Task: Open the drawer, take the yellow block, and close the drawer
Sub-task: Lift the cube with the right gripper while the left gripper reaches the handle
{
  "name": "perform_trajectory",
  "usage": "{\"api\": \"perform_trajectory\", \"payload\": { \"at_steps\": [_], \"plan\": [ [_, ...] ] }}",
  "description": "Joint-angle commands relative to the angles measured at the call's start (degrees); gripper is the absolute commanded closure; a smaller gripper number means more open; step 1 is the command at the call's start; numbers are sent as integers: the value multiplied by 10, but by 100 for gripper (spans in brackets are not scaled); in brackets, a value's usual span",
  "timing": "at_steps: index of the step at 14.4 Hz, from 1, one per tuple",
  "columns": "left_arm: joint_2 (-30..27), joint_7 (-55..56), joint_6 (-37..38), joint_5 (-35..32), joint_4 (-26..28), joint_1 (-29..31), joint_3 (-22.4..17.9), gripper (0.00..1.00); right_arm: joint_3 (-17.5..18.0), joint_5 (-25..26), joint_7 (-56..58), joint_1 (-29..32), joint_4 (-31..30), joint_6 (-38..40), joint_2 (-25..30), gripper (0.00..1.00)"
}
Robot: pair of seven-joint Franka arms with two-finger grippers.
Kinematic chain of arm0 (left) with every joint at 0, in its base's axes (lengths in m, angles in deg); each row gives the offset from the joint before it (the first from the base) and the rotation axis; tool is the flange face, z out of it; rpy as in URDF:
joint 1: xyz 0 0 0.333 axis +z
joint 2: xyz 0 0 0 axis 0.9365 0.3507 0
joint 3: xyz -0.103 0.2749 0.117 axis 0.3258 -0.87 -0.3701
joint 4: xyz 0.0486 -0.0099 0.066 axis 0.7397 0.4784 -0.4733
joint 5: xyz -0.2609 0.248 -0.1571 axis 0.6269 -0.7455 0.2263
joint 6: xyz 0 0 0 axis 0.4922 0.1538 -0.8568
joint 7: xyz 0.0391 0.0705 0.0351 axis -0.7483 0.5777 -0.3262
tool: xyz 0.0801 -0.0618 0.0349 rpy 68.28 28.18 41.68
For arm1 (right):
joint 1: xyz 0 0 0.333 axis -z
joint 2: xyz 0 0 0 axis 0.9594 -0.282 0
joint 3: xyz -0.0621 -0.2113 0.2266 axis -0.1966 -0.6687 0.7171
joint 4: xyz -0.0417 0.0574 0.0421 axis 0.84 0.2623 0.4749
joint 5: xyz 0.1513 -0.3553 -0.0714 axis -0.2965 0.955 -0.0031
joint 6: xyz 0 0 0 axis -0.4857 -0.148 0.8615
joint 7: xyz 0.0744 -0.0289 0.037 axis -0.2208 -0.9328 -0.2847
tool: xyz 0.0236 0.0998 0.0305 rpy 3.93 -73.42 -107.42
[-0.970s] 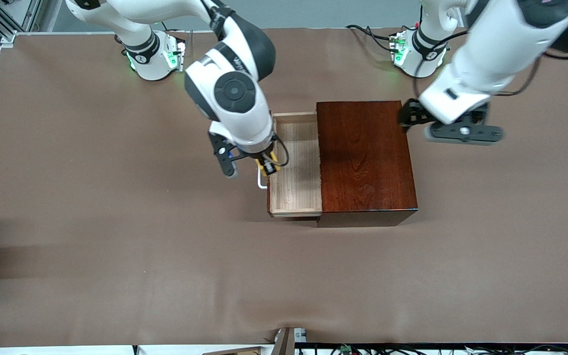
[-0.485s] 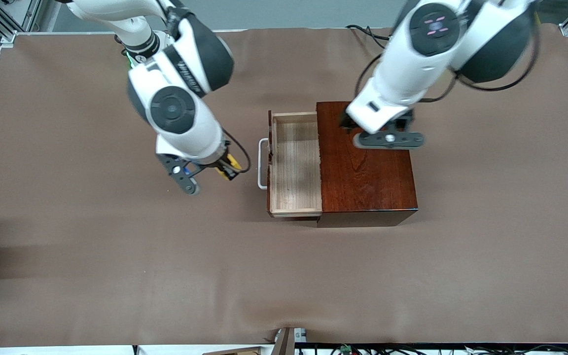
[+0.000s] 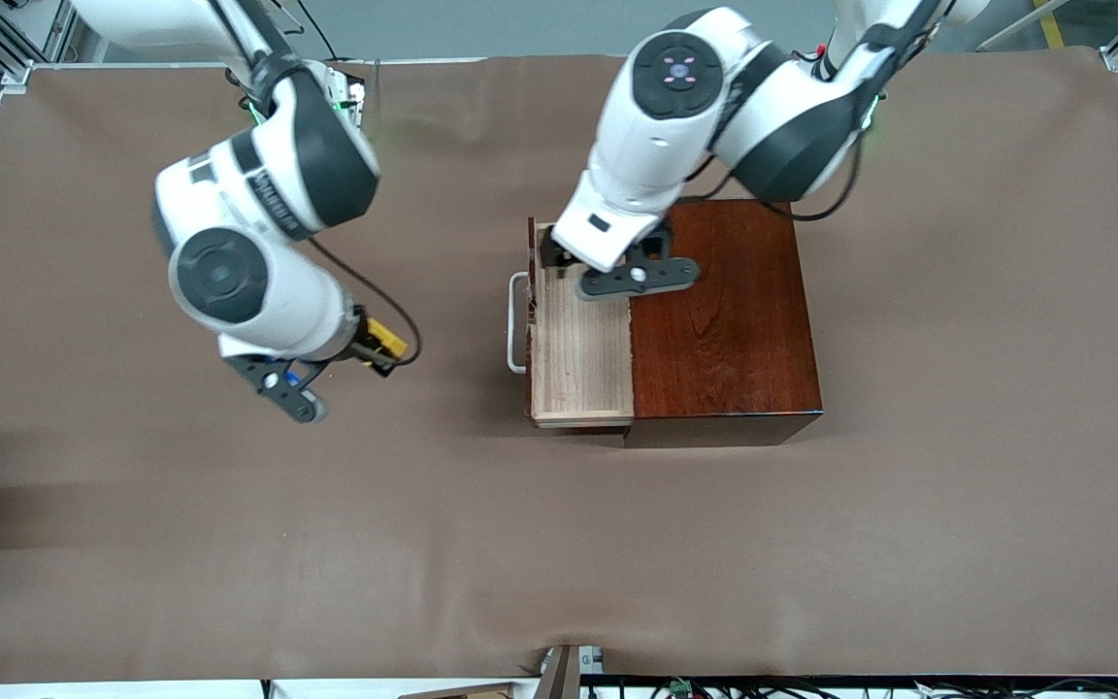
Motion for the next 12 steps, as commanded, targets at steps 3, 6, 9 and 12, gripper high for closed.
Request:
{"api": "perform_trajectory", "payload": {
  "at_steps": [3,6,9,12],
  "plan": [
    [84,149,-60,-27,-80,-75,-25,0,9,22,145,85,-53,-4,17,100],
    [132,247,-127,-34,-113,-204,-147,0,9,33,205,118,-101,-31,23,100],
    [173,297,-200,-32,-114,-268,-212,0,9,54,257,144,-186,-100,50,100],
    [209,404,-257,-32,-123,-283,-220,0,9,55,333,185,-215,-127,53,100]
  ]
}}
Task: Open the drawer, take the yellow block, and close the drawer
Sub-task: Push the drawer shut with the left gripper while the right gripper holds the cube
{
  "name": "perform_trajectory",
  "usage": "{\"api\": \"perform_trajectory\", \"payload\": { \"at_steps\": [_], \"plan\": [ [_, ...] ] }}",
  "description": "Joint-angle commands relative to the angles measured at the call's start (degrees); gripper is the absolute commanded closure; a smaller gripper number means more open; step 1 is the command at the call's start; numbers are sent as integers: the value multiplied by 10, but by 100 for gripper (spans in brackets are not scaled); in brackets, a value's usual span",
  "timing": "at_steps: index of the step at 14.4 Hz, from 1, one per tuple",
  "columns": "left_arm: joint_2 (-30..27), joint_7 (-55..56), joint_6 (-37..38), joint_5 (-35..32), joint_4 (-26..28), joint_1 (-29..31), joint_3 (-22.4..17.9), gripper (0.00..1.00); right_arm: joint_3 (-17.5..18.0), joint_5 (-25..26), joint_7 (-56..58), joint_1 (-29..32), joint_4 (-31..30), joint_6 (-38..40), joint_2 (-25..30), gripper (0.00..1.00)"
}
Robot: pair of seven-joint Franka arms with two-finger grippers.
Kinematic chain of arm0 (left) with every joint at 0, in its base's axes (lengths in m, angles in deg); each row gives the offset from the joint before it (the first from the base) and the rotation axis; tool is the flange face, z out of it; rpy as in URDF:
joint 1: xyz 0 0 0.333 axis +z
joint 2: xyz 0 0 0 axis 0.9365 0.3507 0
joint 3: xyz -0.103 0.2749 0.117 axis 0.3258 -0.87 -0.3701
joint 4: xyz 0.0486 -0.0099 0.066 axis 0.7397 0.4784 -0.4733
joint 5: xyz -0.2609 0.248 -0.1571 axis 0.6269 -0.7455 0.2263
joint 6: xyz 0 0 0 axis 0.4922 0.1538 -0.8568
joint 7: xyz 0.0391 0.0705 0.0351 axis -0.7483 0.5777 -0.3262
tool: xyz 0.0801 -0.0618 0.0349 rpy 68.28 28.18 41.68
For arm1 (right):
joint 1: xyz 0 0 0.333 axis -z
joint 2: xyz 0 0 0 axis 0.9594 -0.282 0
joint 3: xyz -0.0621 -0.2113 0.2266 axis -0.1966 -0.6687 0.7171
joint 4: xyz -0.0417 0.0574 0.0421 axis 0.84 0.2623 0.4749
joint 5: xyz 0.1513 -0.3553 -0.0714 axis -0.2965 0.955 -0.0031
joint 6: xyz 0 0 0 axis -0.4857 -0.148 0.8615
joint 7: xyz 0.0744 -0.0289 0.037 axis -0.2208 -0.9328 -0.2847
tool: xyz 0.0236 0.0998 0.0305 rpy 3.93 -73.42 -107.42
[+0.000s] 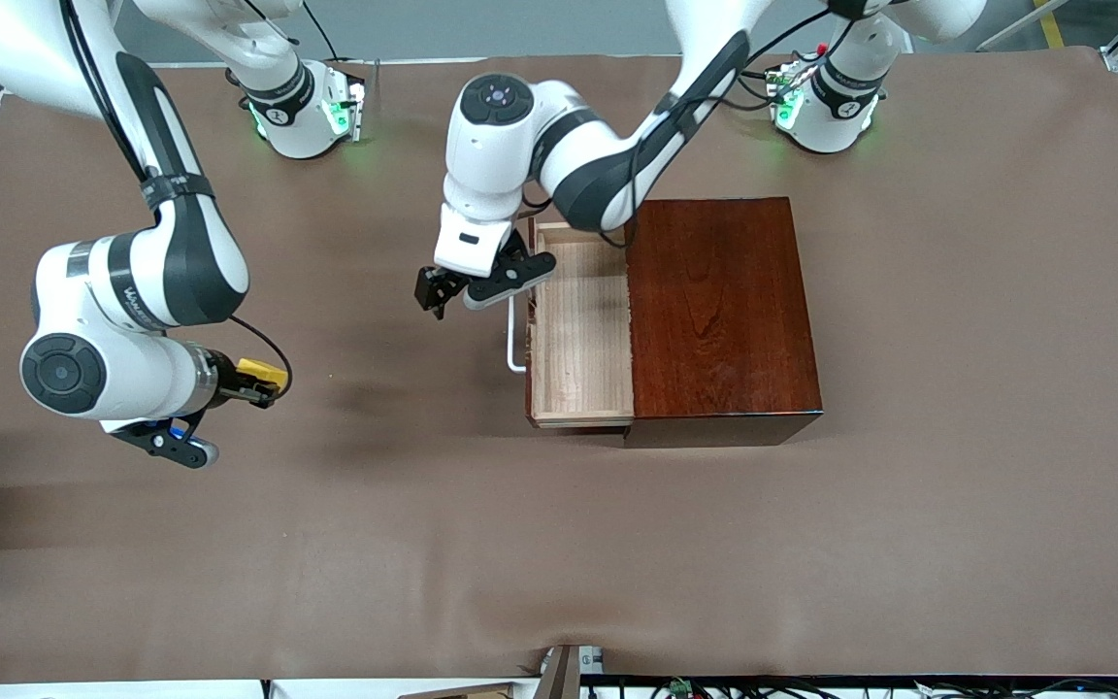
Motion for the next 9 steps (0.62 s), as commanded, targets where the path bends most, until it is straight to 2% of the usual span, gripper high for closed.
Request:
{"api": "perform_trajectory", "payload": {
  "at_steps": [1,5,9],
  "plan": [
    [38,92,-25,-11,-32,-19,-31,0,12,10,61,45,-59,-26,34,100],
    [57,209,-7,-11,-32,-72,-91,0,12,11,132,86,-117,-92,34,100],
    [65,266,28,-12,-32,-78,-98,0,12,45,185,116,-154,-132,30,100]
  ]
}}
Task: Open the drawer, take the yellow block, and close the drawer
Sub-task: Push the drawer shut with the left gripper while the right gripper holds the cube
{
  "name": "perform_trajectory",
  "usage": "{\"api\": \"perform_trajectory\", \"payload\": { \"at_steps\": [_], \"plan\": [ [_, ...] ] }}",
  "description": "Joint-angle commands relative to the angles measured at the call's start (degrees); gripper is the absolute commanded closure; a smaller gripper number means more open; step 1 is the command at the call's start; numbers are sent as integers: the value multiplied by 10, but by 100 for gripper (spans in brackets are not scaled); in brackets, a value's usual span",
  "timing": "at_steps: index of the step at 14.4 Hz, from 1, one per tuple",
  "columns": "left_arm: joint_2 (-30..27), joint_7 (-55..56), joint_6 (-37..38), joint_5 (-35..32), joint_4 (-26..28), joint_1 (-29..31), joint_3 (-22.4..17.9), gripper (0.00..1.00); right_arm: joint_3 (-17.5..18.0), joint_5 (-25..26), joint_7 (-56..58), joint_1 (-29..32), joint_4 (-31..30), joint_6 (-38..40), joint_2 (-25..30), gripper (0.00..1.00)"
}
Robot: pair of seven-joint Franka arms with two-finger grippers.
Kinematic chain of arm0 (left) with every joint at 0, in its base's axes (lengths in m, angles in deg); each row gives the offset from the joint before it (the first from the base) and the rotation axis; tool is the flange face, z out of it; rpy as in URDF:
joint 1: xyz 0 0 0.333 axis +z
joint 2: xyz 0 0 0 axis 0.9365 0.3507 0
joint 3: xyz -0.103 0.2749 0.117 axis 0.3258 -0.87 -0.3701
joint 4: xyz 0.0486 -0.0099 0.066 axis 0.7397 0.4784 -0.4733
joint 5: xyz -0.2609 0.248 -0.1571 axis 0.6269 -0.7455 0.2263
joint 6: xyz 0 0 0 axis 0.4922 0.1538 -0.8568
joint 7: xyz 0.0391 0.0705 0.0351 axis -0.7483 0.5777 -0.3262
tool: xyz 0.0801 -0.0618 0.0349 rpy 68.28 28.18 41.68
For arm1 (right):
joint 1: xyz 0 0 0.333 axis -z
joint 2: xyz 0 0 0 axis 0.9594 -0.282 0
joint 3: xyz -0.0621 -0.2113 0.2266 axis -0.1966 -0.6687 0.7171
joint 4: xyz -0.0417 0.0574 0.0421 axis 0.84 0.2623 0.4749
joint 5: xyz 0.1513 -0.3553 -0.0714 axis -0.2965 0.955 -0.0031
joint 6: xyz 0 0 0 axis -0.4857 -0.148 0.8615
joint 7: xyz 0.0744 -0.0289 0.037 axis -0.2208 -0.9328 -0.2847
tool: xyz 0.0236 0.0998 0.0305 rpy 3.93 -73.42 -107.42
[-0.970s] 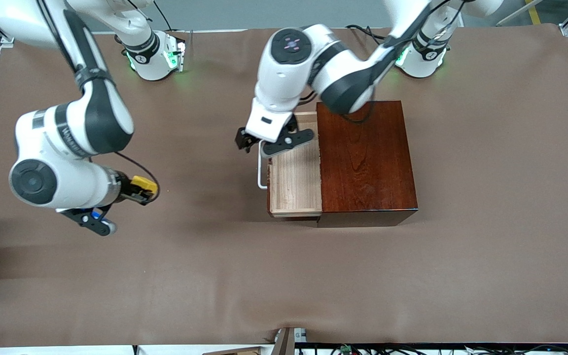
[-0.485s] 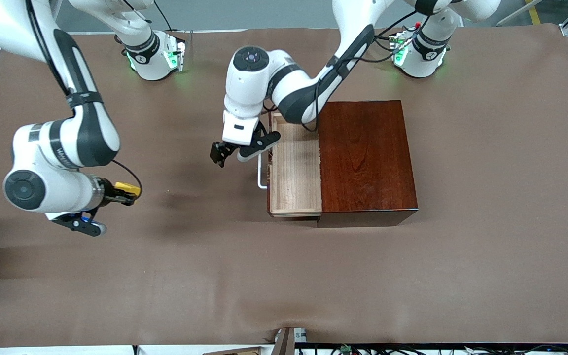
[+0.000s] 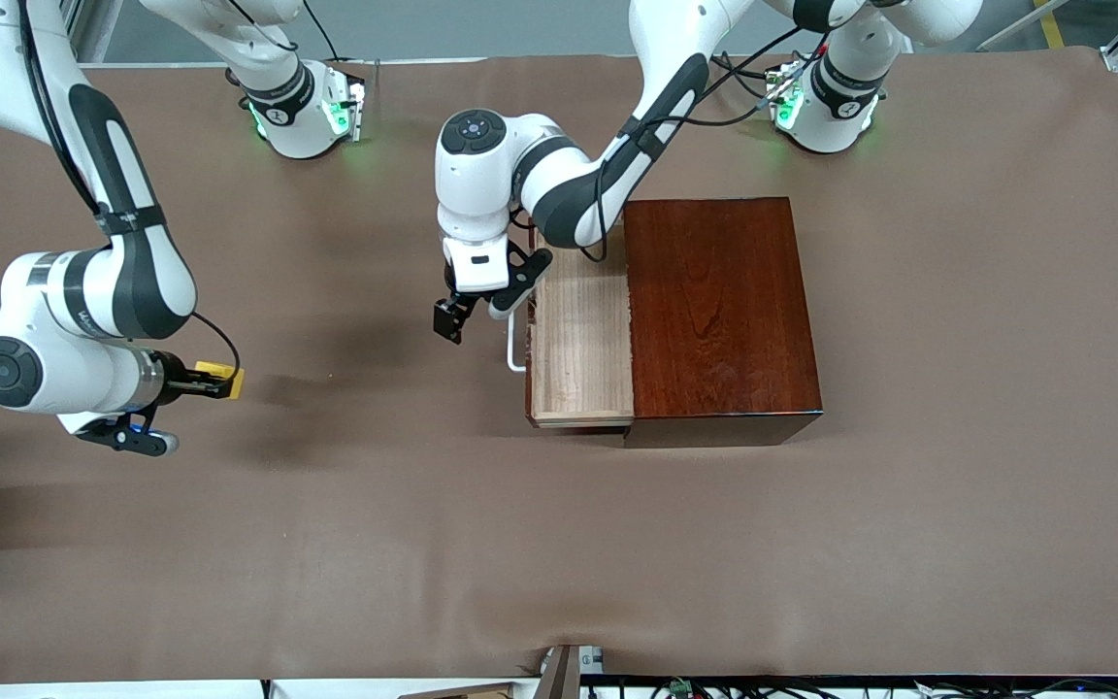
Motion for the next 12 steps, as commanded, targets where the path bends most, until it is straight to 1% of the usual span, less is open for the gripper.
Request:
{"api": "perform_trajectory", "payload": {
  "at_steps": [1,2,3,6,7,11,12],
  "plan": [
    [16,38,20,-12,-22,-7,-13,0,12,51,17,17,-30,-12,17,100],
    [16,39,26,-12,-22,-7,-14,0,12,76,16,17,-30,-13,13,100],
    [16,39,33,-12,-22,-8,-14,0,12,82,16,20,-36,-20,9,100],
    [16,38,50,-11,-21,-7,-14,0,12,85,17,37,-113,-145,10,100],
    [14,37,58,-12,-21,-6,-14,0,12,85,17,39,-122,-159,9,100],
    [7,22,110,-13,-20,-1,-13,0,12,86,18,52,-126,-196,-13,100],
    [7,22,129,-14,-20,-1,-18,0,12,87,18,54,-127,-200,-15,100]
  ]
}}
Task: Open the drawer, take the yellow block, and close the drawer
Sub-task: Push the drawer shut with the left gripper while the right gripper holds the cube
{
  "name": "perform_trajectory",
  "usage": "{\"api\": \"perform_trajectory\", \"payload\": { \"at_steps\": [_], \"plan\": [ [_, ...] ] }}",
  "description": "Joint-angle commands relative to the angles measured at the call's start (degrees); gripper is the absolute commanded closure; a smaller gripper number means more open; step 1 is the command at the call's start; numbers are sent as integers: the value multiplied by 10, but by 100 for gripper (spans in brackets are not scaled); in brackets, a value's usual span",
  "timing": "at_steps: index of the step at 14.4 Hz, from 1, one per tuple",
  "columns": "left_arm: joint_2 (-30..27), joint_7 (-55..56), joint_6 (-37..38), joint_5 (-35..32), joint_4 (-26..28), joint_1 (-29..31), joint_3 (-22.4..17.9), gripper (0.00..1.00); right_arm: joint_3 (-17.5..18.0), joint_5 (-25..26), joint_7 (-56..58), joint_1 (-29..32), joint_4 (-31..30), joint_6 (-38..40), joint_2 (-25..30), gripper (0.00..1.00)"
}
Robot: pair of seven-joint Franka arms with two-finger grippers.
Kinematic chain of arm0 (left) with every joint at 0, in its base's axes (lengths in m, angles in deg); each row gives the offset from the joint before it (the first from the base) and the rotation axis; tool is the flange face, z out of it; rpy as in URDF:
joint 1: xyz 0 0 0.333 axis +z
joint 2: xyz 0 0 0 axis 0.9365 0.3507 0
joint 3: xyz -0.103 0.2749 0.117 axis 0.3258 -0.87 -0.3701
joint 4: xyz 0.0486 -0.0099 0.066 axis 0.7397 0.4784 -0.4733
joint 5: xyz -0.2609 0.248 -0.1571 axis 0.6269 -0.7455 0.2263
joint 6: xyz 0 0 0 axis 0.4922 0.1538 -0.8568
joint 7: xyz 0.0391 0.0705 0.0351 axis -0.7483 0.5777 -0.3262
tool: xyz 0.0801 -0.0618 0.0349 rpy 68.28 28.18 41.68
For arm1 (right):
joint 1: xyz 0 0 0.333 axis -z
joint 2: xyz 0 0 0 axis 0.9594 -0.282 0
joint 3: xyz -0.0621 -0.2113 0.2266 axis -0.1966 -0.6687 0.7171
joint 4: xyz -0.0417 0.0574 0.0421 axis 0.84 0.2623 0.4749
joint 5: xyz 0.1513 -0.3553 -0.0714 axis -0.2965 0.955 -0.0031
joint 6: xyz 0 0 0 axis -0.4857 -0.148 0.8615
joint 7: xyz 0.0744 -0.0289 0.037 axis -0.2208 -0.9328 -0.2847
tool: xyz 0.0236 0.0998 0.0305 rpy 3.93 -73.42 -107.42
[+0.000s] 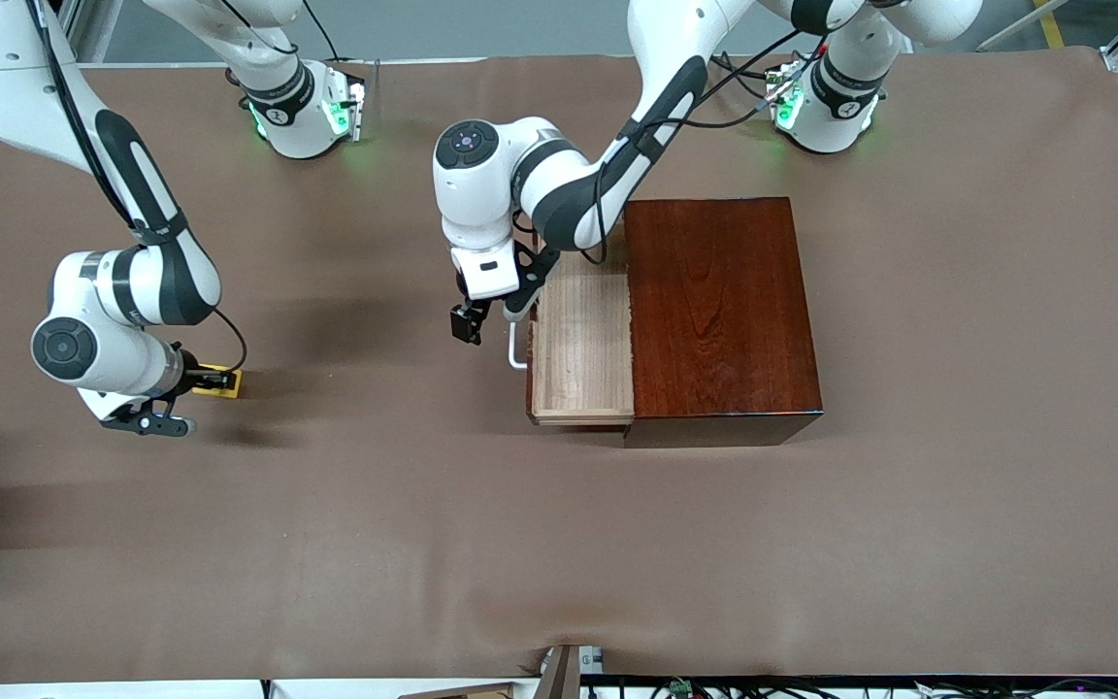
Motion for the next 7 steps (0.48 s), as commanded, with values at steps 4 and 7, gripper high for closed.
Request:
{"api": "perform_trajectory", "payload": {
  "at_steps": [4,7],
  "plan": [
    [-16,-9,131,-14,-3,6,-22,0,12,15,-4,20,-11,-27,-6,35],
    [-17,-9,143,-17,-2,8,-25,0,15,15,4,22,-10,-17,-2,0]
  ]
}}
